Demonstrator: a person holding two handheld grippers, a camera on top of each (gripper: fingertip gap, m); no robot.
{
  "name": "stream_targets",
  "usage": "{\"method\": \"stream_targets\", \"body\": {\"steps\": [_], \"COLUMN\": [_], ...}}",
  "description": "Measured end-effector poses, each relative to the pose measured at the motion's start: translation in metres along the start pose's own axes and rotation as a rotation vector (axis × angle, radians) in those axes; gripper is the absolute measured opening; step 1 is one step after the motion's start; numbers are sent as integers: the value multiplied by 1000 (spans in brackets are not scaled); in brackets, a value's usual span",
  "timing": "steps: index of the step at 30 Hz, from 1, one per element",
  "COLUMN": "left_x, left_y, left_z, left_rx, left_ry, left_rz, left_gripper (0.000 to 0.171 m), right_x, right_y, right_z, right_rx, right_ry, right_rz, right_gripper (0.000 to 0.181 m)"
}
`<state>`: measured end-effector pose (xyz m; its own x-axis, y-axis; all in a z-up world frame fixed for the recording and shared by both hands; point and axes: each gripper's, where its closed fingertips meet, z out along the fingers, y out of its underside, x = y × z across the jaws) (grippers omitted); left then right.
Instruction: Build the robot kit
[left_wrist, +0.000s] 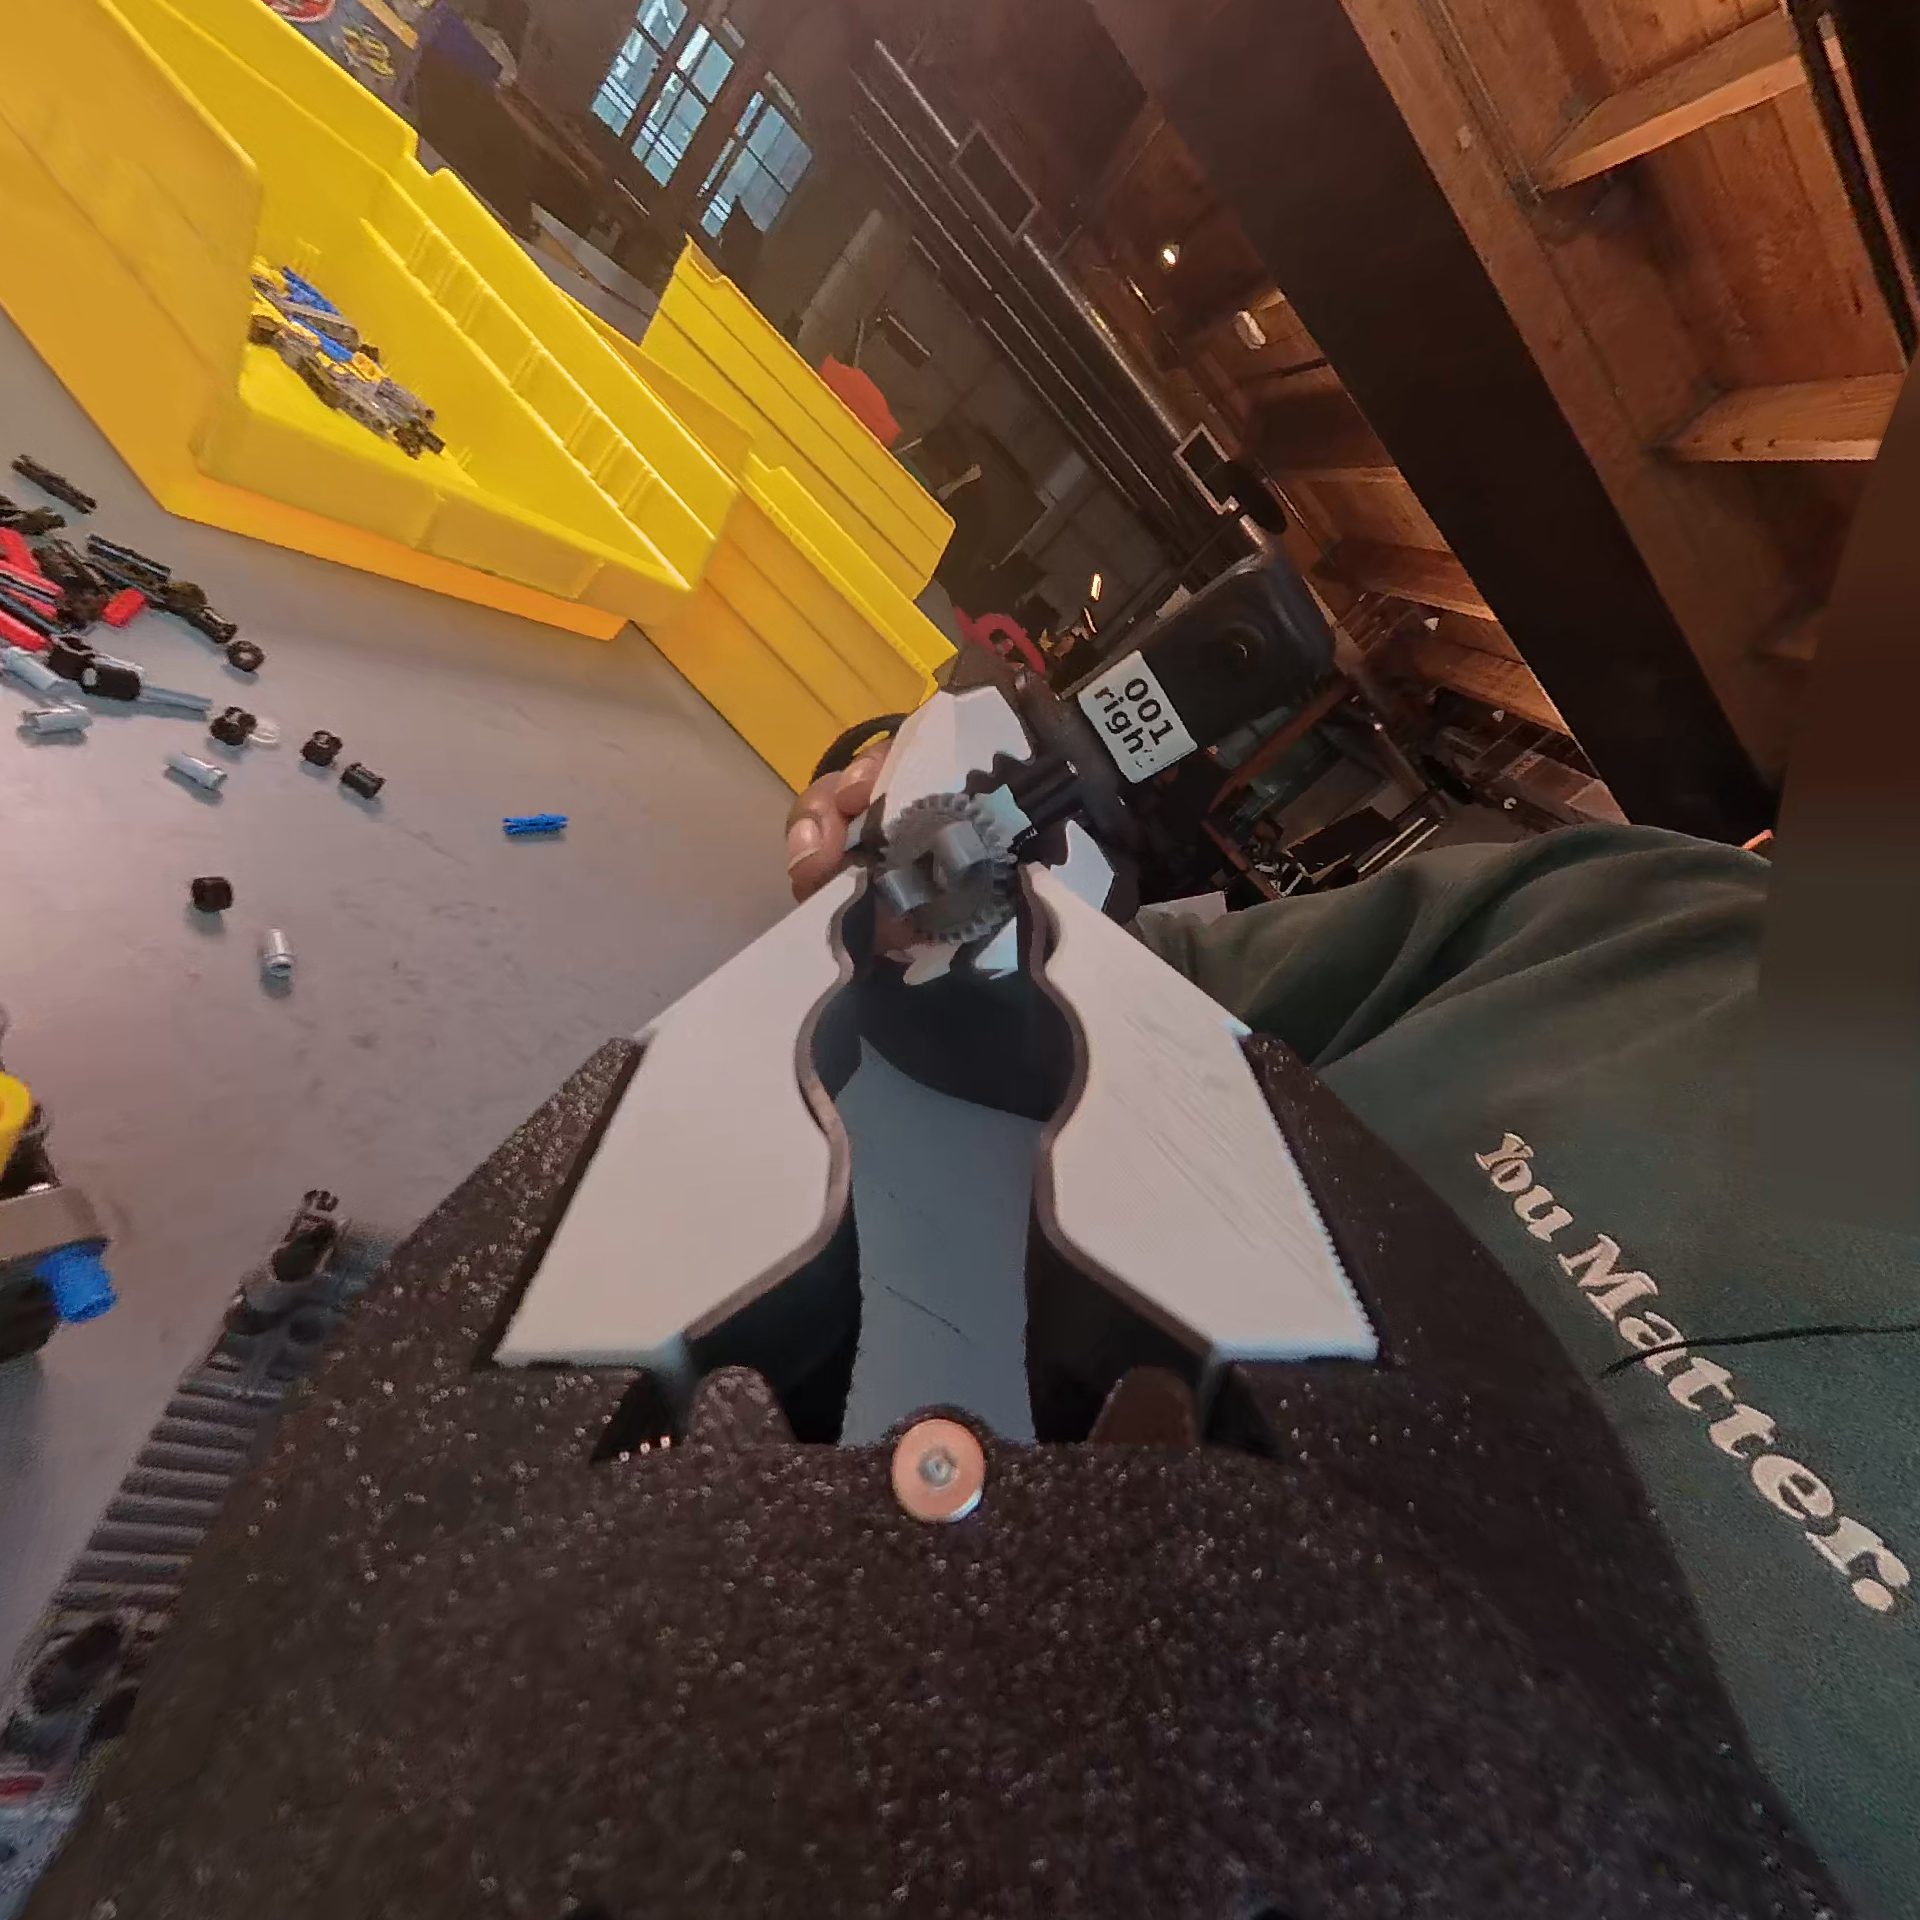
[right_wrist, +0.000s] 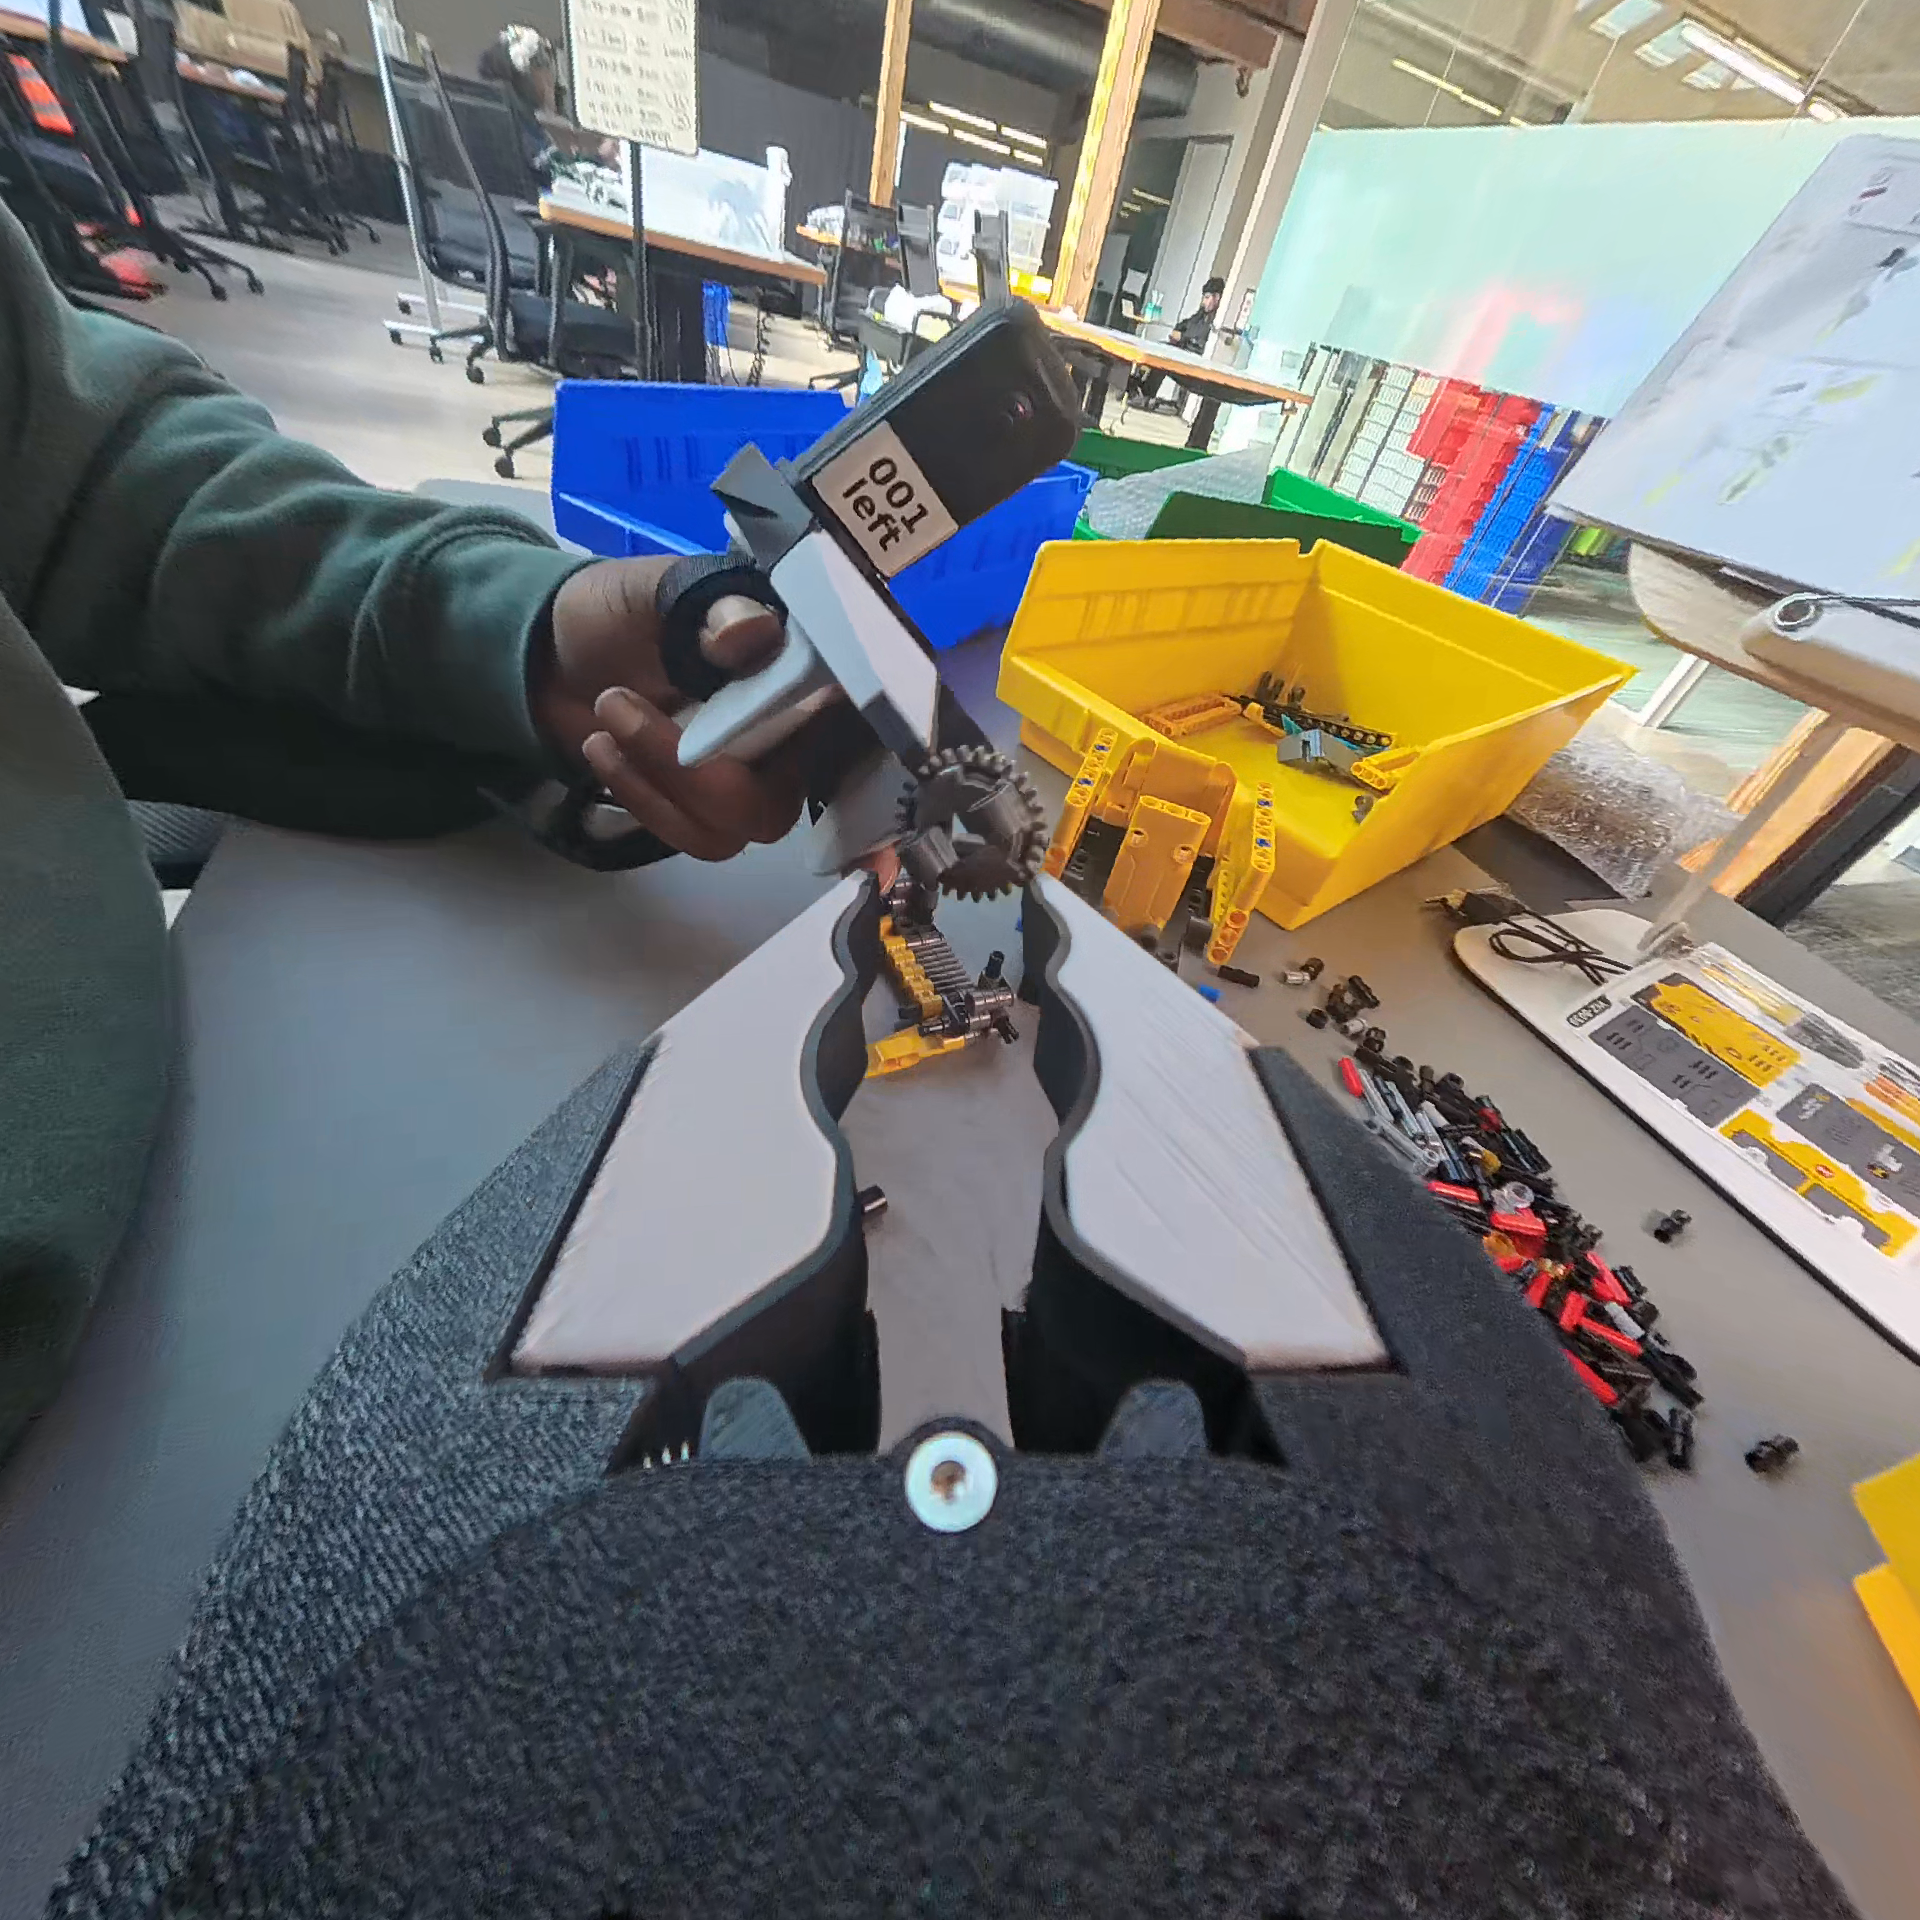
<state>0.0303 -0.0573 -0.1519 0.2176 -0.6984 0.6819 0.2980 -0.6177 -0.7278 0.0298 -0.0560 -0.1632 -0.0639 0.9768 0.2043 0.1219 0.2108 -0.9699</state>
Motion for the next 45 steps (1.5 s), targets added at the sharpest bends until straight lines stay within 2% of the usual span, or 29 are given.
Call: {"method": "stream_targets", "body": {"steps": [8, 12, 17, 18, 20, 22, 27, 31, 35, 37, 41, 45], "left_x": [-20, -34, -38, -38, -39, -40, -44, -43, -43, -42, -40, -36], "left_y": [10, 25, 36, 38, 38, 38, 37, 38, 38, 38, 39, 42], "left_z": [-6, -10, -6, -5, -5, -6, -8, -8, -8, -8, -8, -6], "left_rx": [-95, -200, -248, -252, -254, -255, -253, -256, -258, -255, -255, -266], "left_ry": [-134, -219, -220, -220, -222, -231, -255, -252, -249, -247, -222, -180], "left_rz": [58, 107, 104, 106, 106, 111, 111, 109, 109, 105, 75, 40], "left_gripper": [26, 26, 26, 26, 26, 26, 26, 26, 25, 25, 25, 25], "right_x": [0, 2, -3, -3, 2, 5, 15, 16, 13, 11, 2, -12], "right_y": [20, 20, 30, 31, 36, 35, 36, 36, 36, 38, 42, 40], "right_z": [3, 2, 4, 4, 4, 3, 1, 1, 2, 2, 5, 7], "right_rx": [-118, -125, -162, -166, -177, -161, -159, -157, -155, -164, -191, -181], "right_ry": [31, 30, -1, -3, 11, 14, 41, 52, 30, 23, -19, -74], "right_rz": [-103, -34, -34, -26, -3, 25, 90, 71, 76, 76, 61, -8], "right_gripper": [25, 66, 76, 74, 52, 39, 25, 23, 11, 13, 30, 31]}}
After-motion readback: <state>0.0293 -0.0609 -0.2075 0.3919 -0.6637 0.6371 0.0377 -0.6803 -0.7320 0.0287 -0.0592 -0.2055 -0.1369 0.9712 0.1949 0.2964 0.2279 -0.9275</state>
